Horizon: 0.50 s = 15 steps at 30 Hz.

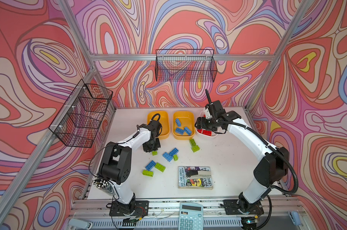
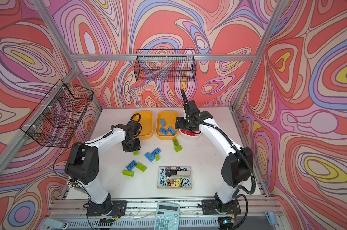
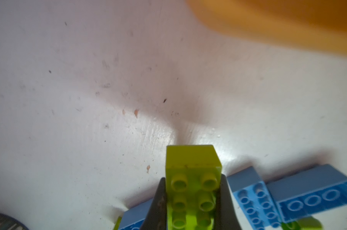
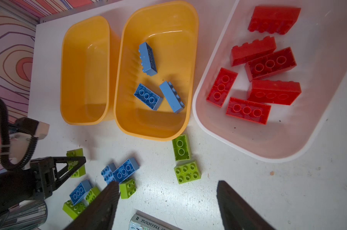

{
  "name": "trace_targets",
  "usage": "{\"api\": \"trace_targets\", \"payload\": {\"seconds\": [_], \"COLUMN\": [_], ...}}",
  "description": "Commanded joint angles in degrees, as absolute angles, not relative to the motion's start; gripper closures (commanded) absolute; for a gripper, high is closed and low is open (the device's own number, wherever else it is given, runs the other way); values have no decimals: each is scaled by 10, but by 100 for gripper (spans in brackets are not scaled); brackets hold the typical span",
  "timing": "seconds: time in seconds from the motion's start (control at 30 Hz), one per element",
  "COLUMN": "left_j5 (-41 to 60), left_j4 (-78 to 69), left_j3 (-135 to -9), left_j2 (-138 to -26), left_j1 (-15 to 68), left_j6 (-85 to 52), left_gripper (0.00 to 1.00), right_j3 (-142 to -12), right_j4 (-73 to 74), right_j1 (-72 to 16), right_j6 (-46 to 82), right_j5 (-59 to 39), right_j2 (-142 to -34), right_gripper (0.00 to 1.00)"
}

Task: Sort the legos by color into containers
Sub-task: 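Carry the lime-green brick into the farther yellow bin and release it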

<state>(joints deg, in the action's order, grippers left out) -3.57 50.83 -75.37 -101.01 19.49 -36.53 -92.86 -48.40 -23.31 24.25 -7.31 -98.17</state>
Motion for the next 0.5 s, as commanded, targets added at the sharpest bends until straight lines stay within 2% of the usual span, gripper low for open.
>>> {"api": "trace_targets", "payload": {"seconds": [0.0, 0.33, 0.4, 0.47], "left_j5": [-64, -89, -78, -68], "left_j4": [551, 607, 620, 630], "left_j3": [-838, -1183, -1228, -1262], "left_j2": [-1005, -1240, -1277, -1302], "left_j1": [195, 189, 182, 177], "left_j6": [-344, -272, -269, -269], "left_gripper": [88, 87, 79, 64], "right_j3": [-947, -949, -949, -948], "right_j4": [-485, -481, -482, -484], "right_j1": [-231, -232, -231, -231], "right_j6": [240, 244, 248, 250], "right_j5": [-77, -67, -61, -54], "right_j2": [-992, -993, -988, -982], "right_gripper": [18, 18, 18, 18]}}
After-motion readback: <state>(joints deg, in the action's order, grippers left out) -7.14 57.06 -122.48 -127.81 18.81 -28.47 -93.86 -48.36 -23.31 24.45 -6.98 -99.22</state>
